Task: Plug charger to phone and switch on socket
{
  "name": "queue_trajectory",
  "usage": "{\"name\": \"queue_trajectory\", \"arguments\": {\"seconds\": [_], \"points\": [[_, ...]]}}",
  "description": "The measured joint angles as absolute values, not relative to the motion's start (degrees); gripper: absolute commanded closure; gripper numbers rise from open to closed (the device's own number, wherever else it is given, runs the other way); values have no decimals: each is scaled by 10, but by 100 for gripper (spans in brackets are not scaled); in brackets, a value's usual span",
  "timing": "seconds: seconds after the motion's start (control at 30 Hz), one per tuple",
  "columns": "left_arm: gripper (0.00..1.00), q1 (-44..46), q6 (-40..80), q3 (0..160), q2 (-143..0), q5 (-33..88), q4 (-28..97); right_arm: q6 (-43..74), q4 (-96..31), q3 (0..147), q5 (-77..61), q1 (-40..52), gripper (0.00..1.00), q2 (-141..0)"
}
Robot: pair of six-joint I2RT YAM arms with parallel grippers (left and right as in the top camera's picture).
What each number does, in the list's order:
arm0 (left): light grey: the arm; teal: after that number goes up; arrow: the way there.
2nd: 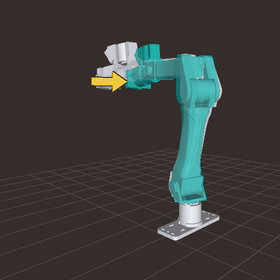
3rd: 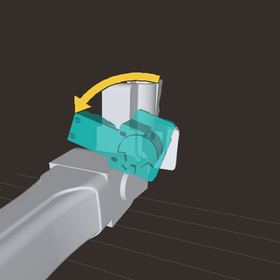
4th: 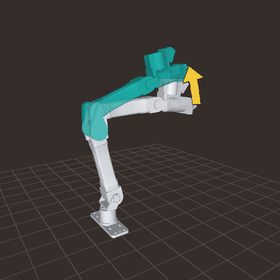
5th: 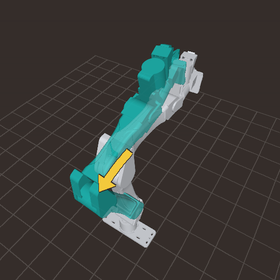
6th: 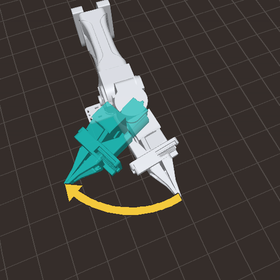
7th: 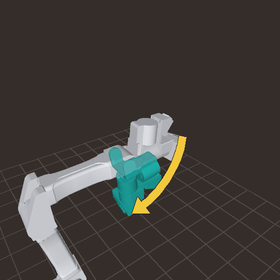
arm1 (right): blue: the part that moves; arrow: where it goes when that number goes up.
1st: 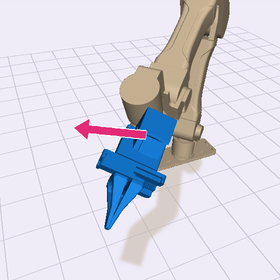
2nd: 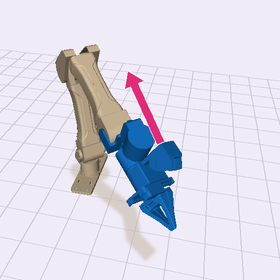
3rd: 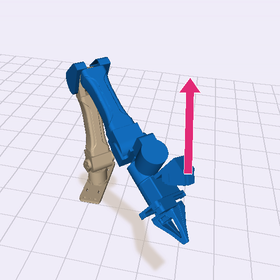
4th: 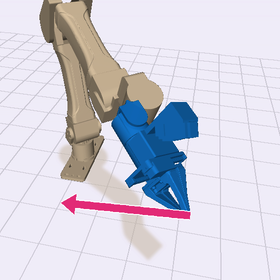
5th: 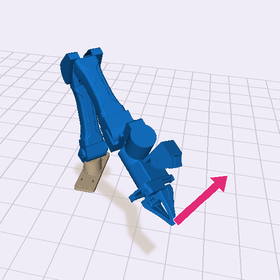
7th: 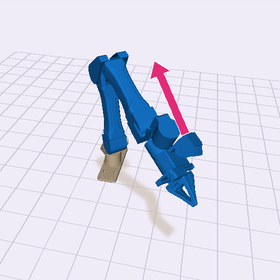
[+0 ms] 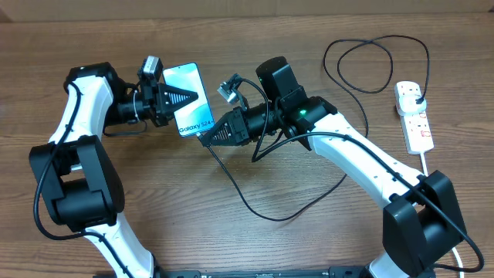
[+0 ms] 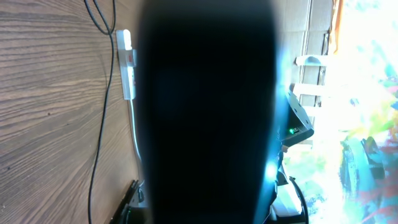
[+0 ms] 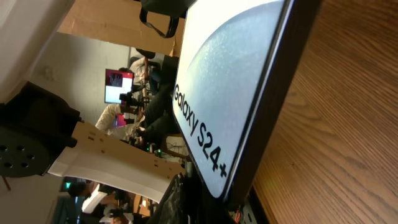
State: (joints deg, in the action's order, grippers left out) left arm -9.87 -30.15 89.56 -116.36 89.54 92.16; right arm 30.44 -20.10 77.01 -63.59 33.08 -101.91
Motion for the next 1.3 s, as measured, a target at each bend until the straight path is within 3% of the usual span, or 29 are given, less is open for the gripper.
{"name": "queue_trajectory", "arguments": {"seconds": [0.27, 0.47, 0.8, 1.0, 1.23, 1.3], "points": [[96, -99, -305, 896, -1163, 889, 877, 272, -248, 770, -595, 330, 96, -1019], [96, -110, -306, 896, -1163, 883, 815, 179, -404, 770, -508, 323, 96, -1019], [95, -114, -306, 896, -1163, 828, 797, 108, -615, 770, -160, 323, 96, -1019], [96, -114, -306, 896, -1164, 814, 794, 135, -580, 726, -8, 323, 96, -1019], [96, -114, -306, 896, -1163, 807, 794, 170, -452, 602, 46, 319, 96, -1020], [95, -114, -306, 896, -1164, 805, 794, 180, -435, 579, 49, 312, 88, -1020]]}}
